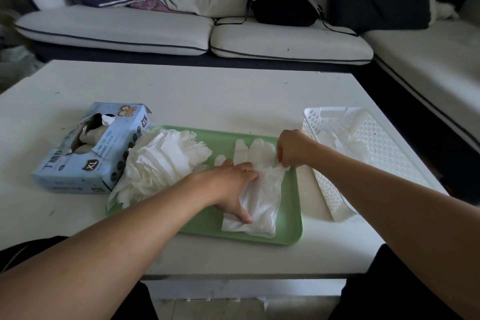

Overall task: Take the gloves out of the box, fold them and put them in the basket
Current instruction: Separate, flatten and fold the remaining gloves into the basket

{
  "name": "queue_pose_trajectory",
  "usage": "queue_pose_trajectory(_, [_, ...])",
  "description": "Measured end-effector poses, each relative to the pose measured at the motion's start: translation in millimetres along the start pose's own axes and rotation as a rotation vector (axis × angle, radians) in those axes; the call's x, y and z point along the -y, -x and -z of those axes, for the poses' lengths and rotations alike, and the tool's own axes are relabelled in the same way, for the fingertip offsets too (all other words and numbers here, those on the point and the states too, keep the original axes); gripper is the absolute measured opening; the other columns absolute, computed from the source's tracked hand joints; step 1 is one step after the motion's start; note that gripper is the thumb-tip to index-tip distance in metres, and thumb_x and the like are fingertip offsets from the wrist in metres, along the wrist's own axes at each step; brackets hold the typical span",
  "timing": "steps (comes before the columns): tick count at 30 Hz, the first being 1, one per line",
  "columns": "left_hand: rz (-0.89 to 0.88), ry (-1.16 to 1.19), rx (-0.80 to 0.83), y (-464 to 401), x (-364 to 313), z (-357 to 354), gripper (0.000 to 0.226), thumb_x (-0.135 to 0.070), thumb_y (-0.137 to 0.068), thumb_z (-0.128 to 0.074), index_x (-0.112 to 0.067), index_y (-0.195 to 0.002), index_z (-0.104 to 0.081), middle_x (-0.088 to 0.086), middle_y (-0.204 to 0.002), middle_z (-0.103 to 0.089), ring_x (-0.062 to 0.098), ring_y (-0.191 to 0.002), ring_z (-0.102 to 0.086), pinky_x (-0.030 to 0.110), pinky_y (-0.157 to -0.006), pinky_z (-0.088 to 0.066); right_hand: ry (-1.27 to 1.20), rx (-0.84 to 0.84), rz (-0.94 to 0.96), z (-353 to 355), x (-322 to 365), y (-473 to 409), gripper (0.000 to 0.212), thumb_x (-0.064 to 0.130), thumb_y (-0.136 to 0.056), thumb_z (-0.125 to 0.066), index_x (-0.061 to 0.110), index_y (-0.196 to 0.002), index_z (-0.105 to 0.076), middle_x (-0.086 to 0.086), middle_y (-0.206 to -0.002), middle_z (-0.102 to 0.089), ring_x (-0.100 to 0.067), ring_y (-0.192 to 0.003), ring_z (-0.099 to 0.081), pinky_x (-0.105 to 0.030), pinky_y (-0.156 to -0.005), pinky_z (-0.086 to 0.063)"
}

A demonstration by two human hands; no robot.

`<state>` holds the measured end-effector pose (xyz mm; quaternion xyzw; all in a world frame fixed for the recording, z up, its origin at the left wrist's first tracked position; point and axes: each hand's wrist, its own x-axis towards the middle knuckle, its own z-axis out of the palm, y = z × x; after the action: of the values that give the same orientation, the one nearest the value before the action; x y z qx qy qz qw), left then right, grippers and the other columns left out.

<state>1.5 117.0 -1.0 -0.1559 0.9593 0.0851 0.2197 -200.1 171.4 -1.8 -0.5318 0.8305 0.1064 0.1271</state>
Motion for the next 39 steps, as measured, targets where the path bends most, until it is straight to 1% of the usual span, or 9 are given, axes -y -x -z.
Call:
queue_pose_trajectory(6, [0.024, 0.013, -0.071, 10.7, -1.3, 9.8, 0.090, -0.062, -0.074, -0.080, -0.025, -0.145, -0.039, 0.000, -0.151, -0.033, 0.024, -0.125, -0.046, 0.040, -0.097, -0.048, -0.089, -0.181, 0.084, 17.7, 13.1, 27.0, 0.018, 0.007, -0.078, -0.071, 0.012, -0.096, -0.070, -0.003, -0.099, -0.067, -0.022, -0.090, -0.066, -0.034, -0.076, -0.056])
queue_pose_trajectory(11, [0.058, 0.099, -0.107, 21.3, 6.1, 8.5, 0.027, -0.044, -0.082, -0.080, -0.026, -0.084, -0.060, -0.007, -0.087, -0.061, 0.016, -0.078, -0.061, 0.032, -0.069, -0.051, -0.204, 0.193, 0.414, 8.1, 40.5, 104.2, 0.027, 0.031, -0.075, -0.087, 0.016, -0.094, -0.074, 0.016, -0.075, -0.062, -0.001, -0.068, -0.059, -0.020, -0.070, -0.047])
queue_pose_trajectory(23, [0.034, 0.139, 0.010, 30.1, 5.6, -19.1, 0.023, -0.039, -0.092, -0.070, -0.025, -0.090, -0.052, -0.008, -0.087, -0.053, 0.017, -0.079, -0.055, 0.033, -0.069, -0.046, -0.157, 0.041, 0.472, -36.3, 43.0, 119.3, 0.027, 0.026, -0.087, -0.076, 0.017, -0.111, -0.069, 0.003, -0.110, -0.062, -0.013, -0.096, -0.058, -0.026, -0.084, -0.048])
queue_pose_trajectory(26, [0.070, 0.237, 0.007, 32.9, 3.5, -15.9, 0.032, -0.053, -0.099, -0.052, -0.025, -0.085, -0.051, -0.002, -0.092, -0.058, 0.021, -0.083, -0.059, 0.037, -0.075, -0.050, -0.064, 0.009, 0.493, -40.3, 52.8, 117.3, 0.022, 0.018, -0.092, -0.064, 0.016, -0.114, -0.067, -0.002, -0.113, -0.061, -0.024, -0.100, -0.061, -0.033, -0.084, -0.050])
queue_pose_trajectory(29, [0.061, 0.286, 0.014, 35.5, -2.7, -11.0, 0.067, -0.088, -0.078, -0.048, -0.027, -0.105, -0.057, -0.007, -0.106, -0.055, 0.015, -0.093, -0.058, 0.038, -0.086, -0.052, -0.171, 0.077, 0.464, -29.1, 48.6, 108.4, 0.019, 0.018, -0.090, -0.067, 0.011, -0.107, -0.070, 0.001, -0.102, -0.066, -0.017, -0.091, -0.063, -0.018, -0.074, -0.044])
queue_pose_trajectory(31, [-0.004, 0.195, -0.045, 37.0, -6.0, -11.7, 0.085, -0.092, -0.064, -0.058, -0.030, -0.122, -0.054, -0.009, -0.115, -0.047, 0.014, -0.104, -0.052, 0.038, -0.091, -0.050, -0.435, 0.168, 0.393, -11.5, 37.8, 102.3, 0.004, 0.013, -0.089, -0.069, 0.010, -0.091, -0.070, 0.004, -0.083, -0.069, -0.014, -0.075, -0.070, -0.017, -0.067, -0.050])
queue_pose_trajectory(33, [-0.107, 0.201, -0.234, 33.3, -6.2, -14.4, 0.073, -0.076, -0.067, -0.073, -0.028, -0.120, -0.059, -0.009, -0.112, -0.048, 0.014, -0.104, -0.049, 0.035, -0.086, -0.049, -0.696, 0.253, 0.334, 10.3, 23.6, 98.3, 0.011, 0.004, -0.089, -0.065, 0.009, -0.080, -0.070, -0.002, -0.072, -0.069, -0.013, -0.065, -0.070, -0.023, -0.064, -0.055])
queue_pose_trajectory(36, [-0.171, 0.499, -0.591, 27.1, -2.8, -3.7, 0.029, -0.039, -0.078, -0.082, -0.015, -0.087, -0.069, 0.000, -0.083, -0.063, 0.013, -0.075, -0.059, 0.034, -0.064, -0.049, -0.927, 0.346, 0.358, 41.6, 0.2, 98.4, 0.013, -0.003, -0.088, -0.063, 0.004, -0.079, -0.070, -0.011, -0.073, -0.064, -0.015, -0.067, -0.064, -0.025, -0.065, -0.054])
queue_pose_trajectory(39, [-0.190, 0.874, -0.668, 31.7, -1.4, 21.9, 0.025, -0.032, -0.081, -0.083, -0.009, -0.080, -0.073, 0.008, -0.073, -0.071, 0.012, -0.065, -0.058, 0.031, -0.061, -0.047, -1.064, 0.402, 0.399, 60.4, -20.5, 101.4, 0.011, 0.005, -0.079, -0.066, 0.012, -0.072, -0.069, -0.007, -0.071, -0.058, -0.016, -0.067, -0.058, -0.027, -0.066, -0.050])
